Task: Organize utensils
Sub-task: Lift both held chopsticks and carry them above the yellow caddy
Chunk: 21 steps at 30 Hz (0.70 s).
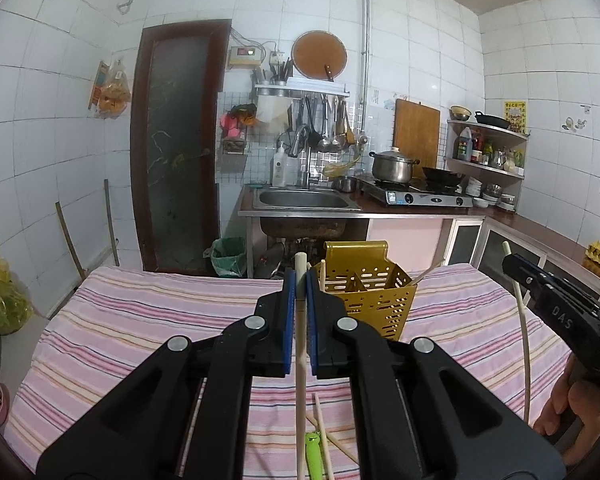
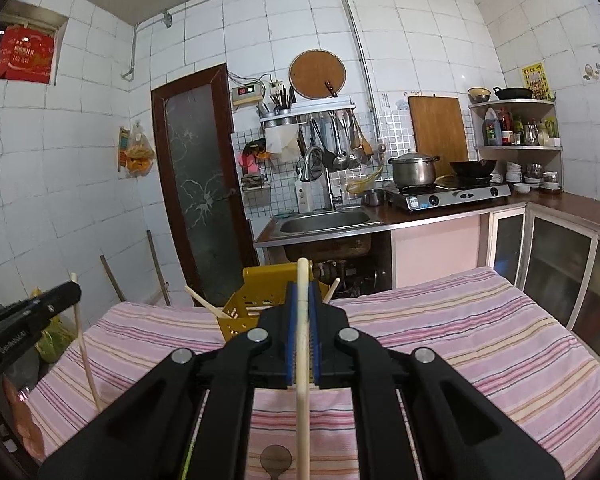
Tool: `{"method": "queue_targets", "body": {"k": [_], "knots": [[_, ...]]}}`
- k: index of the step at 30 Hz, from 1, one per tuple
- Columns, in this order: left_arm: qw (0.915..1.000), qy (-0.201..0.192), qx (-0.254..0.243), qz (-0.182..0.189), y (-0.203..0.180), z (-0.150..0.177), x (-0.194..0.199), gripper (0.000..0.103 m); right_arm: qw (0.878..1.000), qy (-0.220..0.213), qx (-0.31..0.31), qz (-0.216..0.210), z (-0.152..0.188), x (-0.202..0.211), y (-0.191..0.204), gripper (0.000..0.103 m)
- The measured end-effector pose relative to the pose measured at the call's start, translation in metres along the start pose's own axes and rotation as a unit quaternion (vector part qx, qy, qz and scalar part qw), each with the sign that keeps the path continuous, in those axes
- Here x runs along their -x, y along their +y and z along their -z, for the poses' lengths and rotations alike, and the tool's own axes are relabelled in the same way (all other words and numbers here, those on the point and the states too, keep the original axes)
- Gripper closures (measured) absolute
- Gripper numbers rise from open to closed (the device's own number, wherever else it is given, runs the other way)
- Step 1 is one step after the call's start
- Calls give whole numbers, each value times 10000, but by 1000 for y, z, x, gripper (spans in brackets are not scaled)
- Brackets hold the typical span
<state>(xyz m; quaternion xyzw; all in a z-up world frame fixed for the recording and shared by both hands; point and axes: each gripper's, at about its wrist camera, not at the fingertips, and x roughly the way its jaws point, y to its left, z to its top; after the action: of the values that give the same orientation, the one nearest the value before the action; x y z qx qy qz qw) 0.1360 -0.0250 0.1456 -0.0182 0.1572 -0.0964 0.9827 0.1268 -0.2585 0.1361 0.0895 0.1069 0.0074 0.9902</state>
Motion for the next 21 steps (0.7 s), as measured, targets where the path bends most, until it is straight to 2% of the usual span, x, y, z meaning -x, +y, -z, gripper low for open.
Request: {"method": "queue_targets", "body": {"k": [11,21], "knots": [[10000,35,19,-24,-5,-10,-15,99,9995,68,-240,-186,-3,-11,-11,97],[10000,-39,1,74,-6,-28,-27,99,9998,188,-27,-81,-13,-29,-8,97]]}}
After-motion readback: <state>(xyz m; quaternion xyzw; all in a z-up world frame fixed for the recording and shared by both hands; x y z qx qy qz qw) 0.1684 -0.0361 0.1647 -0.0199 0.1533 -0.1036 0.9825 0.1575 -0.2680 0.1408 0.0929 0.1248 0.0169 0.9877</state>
